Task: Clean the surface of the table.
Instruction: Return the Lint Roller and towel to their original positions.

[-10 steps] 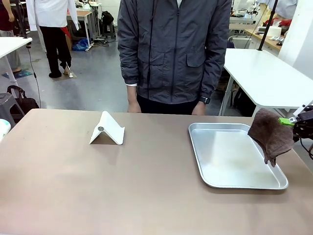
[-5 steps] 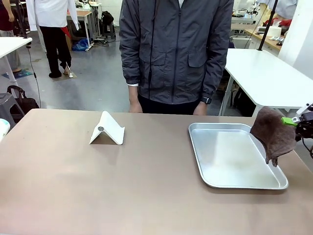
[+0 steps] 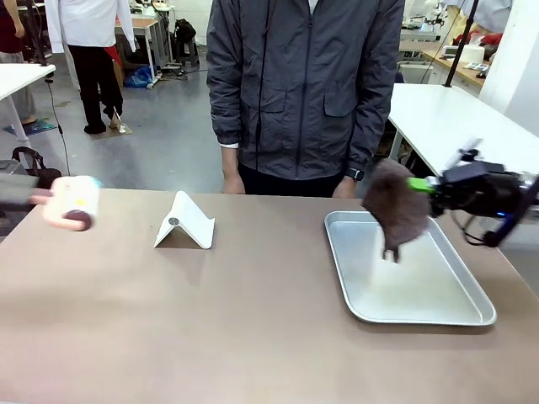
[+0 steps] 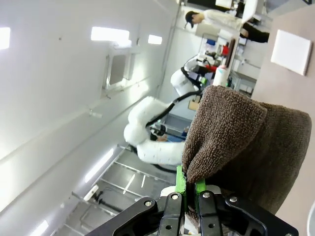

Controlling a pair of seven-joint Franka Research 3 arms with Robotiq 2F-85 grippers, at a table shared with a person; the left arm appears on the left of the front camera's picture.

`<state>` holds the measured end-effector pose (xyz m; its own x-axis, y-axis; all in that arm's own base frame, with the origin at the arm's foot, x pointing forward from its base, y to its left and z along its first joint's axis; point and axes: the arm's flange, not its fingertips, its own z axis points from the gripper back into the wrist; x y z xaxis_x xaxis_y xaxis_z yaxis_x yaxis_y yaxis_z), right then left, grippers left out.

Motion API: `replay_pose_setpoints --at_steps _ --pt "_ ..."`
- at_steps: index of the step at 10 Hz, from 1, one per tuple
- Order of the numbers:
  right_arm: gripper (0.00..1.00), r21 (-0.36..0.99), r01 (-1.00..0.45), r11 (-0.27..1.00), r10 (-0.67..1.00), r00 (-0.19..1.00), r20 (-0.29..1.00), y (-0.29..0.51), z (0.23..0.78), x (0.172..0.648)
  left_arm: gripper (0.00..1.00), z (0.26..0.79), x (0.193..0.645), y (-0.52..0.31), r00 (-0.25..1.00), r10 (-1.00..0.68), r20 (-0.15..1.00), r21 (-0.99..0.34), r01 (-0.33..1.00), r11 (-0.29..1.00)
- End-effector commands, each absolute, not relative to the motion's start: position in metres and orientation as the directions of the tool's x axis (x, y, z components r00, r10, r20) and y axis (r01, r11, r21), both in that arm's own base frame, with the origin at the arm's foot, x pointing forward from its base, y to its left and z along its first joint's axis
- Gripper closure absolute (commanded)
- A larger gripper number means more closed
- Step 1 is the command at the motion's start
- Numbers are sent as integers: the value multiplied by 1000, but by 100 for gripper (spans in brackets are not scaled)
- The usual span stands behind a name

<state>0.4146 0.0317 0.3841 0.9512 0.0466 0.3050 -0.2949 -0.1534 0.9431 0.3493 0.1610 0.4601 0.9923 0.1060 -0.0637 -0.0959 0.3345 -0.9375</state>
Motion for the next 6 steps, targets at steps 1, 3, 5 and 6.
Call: replay_pose_setpoints --at_steps 1,3,5,6 --pt "92 961 -253 -114 -22 967 252 84 388 439 78 476 366 92 980 169 -103 -905 -163 393" --pt "92 973 -232 19 -54 971 233 143 372 459 78 493 378 24 978 202 -53 -855 -149 496" --pt "92 974 -207 93 -7 978 209 177 349 470 78 506 409 -20 993 118 16 -751 -67 657" --pt "92 978 -188 93 3 982 188 189 334 477 78 510 429 -39 1000 25 3 -707 -16 707"
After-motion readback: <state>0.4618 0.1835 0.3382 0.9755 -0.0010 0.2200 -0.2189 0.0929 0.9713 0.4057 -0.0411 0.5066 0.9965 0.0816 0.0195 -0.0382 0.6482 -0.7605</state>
